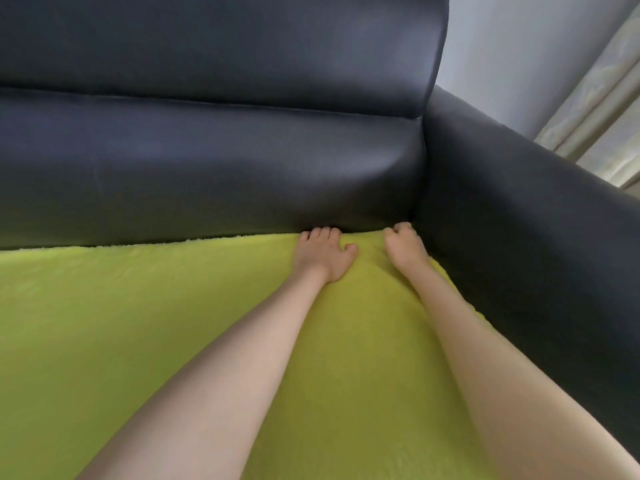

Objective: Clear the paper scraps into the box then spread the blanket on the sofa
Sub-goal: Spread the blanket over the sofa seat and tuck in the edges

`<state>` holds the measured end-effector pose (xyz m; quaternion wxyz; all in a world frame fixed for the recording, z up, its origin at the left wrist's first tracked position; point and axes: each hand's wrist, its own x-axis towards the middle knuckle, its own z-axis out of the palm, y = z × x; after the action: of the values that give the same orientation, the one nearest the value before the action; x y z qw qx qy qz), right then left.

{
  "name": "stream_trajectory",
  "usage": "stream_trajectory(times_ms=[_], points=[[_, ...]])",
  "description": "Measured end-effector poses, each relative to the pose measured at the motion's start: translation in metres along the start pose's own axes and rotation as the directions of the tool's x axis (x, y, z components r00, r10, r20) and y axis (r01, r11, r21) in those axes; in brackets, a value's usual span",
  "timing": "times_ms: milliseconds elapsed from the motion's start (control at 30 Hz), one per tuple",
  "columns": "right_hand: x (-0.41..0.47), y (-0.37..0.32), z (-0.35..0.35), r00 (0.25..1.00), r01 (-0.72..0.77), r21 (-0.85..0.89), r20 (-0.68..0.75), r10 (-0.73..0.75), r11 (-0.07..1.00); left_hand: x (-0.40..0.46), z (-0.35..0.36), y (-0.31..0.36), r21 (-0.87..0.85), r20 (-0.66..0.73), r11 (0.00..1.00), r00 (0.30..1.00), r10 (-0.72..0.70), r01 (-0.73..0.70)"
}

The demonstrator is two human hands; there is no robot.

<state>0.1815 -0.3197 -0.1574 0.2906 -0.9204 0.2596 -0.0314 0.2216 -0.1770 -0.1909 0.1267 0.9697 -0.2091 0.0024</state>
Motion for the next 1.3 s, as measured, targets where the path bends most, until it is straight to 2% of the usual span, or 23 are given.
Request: stream_trajectory(times_ms=[33, 67, 167, 267, 400, 467, 533, 600, 633, 667, 700, 767, 833, 867, 1000, 1233, 1300], points=[[-0.007, 0.004, -0.007, 0.999, 0.022, 0.052, 0.031, -0.024, 0.998, 0.0, 0.0, 0.0, -0.003, -0.002, 1.0, 1.0, -0.005, 0.005], [-0.013, 0.008, -0.011, 0.997, 0.055, 0.031, 0.058, -0.057, 0.998, -0.001, 0.001, 0.0, -0.004, -0.002, 1.0, 1.0, -0.003, 0.003], [-0.035, 0.011, -0.01, 0.994, 0.106, -0.211, 0.017, -0.104, 0.972, 0.0, 0.002, 0.0, -0.009, 0.0, 1.0, 1.0, 0.008, -0.008], [-0.052, 0.009, -0.006, 0.998, -0.03, -0.269, -0.067, 0.013, 0.963, 0.001, 0.003, -0.001, -0.023, -0.013, 1.0, 1.0, 0.01, -0.011], [-0.055, 0.016, -0.004, 0.986, -0.161, -0.201, -0.072, 0.149, 0.966, -0.001, 0.004, 0.001, -0.053, -0.072, 0.998, 0.997, 0.017, -0.021], [-0.054, 0.016, -0.004, 0.978, -0.204, -0.152, -0.068, 0.196, 0.967, -0.003, 0.002, 0.001, -0.115, -0.127, 0.993, 0.992, 0.001, -0.015], [-0.055, 0.016, -0.006, 0.97, -0.241, -0.124, -0.045, 0.237, 0.963, -0.008, -0.005, 0.003, -0.166, -0.257, 0.986, 0.966, -0.018, -0.026], [-0.055, 0.016, -0.012, 0.965, -0.261, -0.086, 0.006, 0.262, 0.962, -0.014, -0.013, 0.009, -0.139, -0.45, 0.976, 0.889, 0.088, -0.167], [-0.054, 0.017, -0.015, 0.963, -0.266, -0.063, 0.028, 0.268, 0.962, -0.014, -0.017, 0.014, -0.123, -0.515, 0.953, 0.839, 0.177, -0.277], [-0.052, 0.018, -0.017, 0.962, -0.266, -0.052, 0.047, 0.268, 0.963, -0.013, -0.02, 0.019, -0.128, -0.521, 0.918, 0.813, 0.261, -0.376], [-0.051, 0.02, -0.02, 0.962, -0.266, -0.044, 0.06, 0.268, 0.963, -0.01, -0.021, 0.026, -0.154, -0.468, 0.883, 0.82, 0.33, -0.444], [-0.05, 0.024, -0.022, 0.962, -0.261, -0.03, 0.069, 0.263, 0.965, 0.0, -0.019, 0.039, -0.198, -0.225, 0.853, 0.869, 0.441, -0.484], [-0.055, 0.029, -0.018, 0.969, -0.243, 0.014, 0.059, 0.242, 0.97, 0.01, -0.014, 0.051, -0.16, -0.03, 0.852, 0.865, 0.5, -0.498], [-0.059, 0.032, -0.014, 0.977, -0.212, 0.026, 0.031, 0.211, 0.977, 0.014, -0.013, 0.057, -0.138, 0.02, 0.847, 0.853, 0.521, -0.514], [-0.066, 0.039, 0.003, 0.986, -0.086, -0.057, -0.148, 0.077, 0.995, 0.03, -0.007, 0.076, -0.059, 0.101, 0.841, 0.835, 0.542, -0.538], [-0.067, 0.043, 0.013, 0.953, -0.033, -0.122, -0.304, -0.005, 0.992, 0.051, -0.002, 0.092, 0.067, 0.209, 0.856, 0.846, 0.491, -0.513], [-0.073, 0.042, 0.012, 0.939, -0.06, -0.2, -0.345, -0.013, 0.978, 0.053, -0.004, 0.097, 0.109, 0.225, 0.858, 0.853, 0.47, -0.502]])
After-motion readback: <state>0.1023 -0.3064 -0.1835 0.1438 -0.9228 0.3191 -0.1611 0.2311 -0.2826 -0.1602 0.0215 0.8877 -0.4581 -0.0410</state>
